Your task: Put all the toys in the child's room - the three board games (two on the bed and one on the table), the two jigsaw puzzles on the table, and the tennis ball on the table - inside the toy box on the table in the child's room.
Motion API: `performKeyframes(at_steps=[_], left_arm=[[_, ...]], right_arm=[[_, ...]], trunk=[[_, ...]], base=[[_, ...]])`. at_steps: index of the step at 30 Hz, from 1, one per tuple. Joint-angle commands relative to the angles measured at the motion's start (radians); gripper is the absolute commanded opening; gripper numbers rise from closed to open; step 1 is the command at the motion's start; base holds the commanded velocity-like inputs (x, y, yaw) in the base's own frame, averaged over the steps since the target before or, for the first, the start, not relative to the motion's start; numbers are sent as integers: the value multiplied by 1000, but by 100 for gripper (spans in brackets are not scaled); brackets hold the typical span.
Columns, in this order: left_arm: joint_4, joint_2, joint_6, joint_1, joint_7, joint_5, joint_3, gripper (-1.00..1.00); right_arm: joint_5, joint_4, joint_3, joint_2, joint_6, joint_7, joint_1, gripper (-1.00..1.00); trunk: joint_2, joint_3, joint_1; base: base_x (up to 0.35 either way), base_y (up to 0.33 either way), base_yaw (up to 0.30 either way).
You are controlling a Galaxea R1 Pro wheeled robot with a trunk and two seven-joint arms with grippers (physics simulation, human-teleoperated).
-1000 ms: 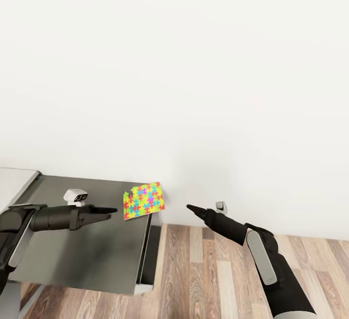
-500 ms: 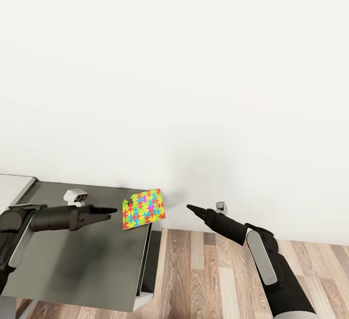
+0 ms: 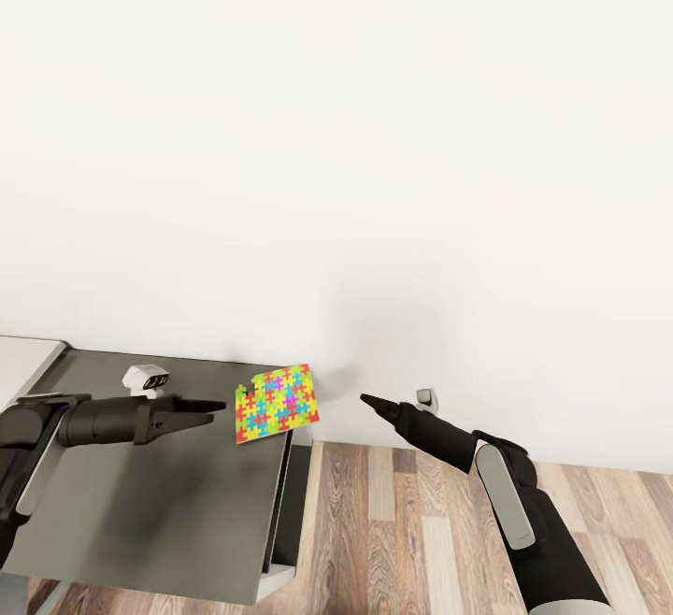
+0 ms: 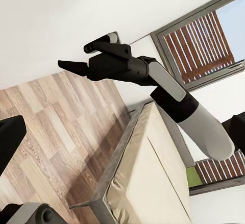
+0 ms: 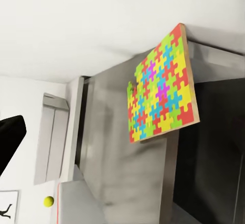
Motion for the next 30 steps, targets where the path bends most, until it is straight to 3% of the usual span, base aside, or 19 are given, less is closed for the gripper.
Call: performKeyframes(at_steps=[1,11,30], left_arm=[[0,0,11,0,-4,0,0,100],[0,0,11,0,-4,0,-2,100],[-1,0,10,0,-4,0,-3,100]], right_arm=[[1,0,-3,1,6,3,-1,100],[3,-3,-3,0,3,3,-1,100],[2,-9,-3,-2,-19,5,0,100]], trunk=[[-8,-4,4],[-78,-34,43],[-78,-3,43]], base=[[0,0,0],[0,0,0],[0,0,0]])
